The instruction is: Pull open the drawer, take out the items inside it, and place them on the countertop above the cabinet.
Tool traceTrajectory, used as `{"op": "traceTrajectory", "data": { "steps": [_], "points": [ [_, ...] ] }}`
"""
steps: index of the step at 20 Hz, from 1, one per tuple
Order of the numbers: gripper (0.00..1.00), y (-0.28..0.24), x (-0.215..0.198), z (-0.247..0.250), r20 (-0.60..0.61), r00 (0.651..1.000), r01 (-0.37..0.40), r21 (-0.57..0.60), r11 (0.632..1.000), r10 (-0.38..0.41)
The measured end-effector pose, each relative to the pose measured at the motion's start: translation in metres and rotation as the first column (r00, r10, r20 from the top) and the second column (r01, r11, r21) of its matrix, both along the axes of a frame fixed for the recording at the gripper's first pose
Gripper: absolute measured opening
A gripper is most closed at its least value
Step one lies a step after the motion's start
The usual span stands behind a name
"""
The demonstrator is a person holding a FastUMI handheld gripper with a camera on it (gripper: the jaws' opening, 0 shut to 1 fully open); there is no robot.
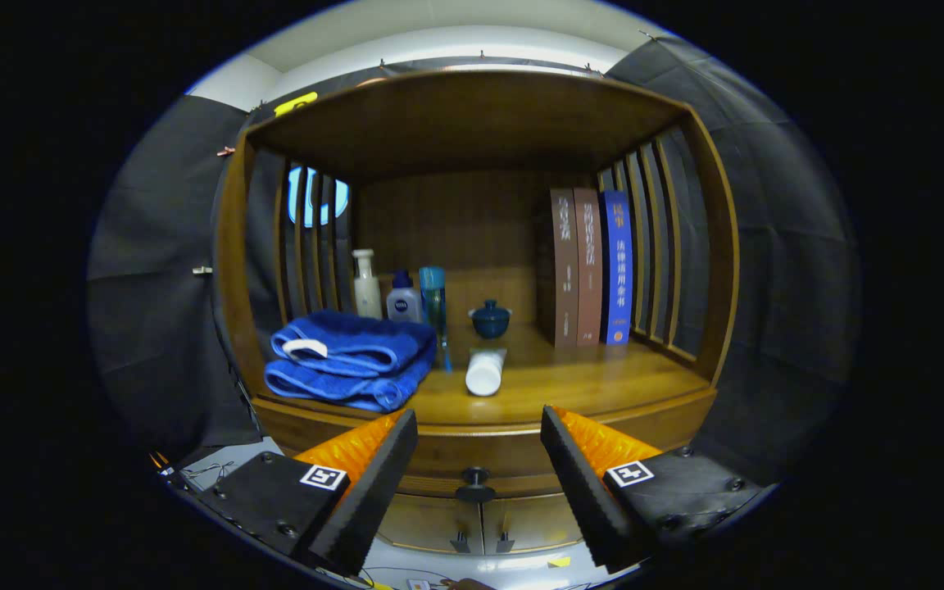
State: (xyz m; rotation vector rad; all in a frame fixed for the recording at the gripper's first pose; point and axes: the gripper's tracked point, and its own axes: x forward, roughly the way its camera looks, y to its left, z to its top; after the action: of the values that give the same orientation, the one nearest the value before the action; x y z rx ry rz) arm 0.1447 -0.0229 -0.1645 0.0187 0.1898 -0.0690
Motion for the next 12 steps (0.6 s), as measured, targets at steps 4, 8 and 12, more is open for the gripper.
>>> {"op": "traceTrajectory", "data": {
  "steps": [4,8,12],
  "points": [
    [0.99,0.005,-0.027,0.074,0.08,0.997,0.001,0.015,1.0,-0.002],
    [0.99,0.013,-0.05,0.119,0.112,0.994,-0.007,-0.011,1.0,0.008],
    [0.99,0.018,-0.067,0.15,0.154,0.988,-0.01,-0.025,1.0,0.014]
  ]
}}
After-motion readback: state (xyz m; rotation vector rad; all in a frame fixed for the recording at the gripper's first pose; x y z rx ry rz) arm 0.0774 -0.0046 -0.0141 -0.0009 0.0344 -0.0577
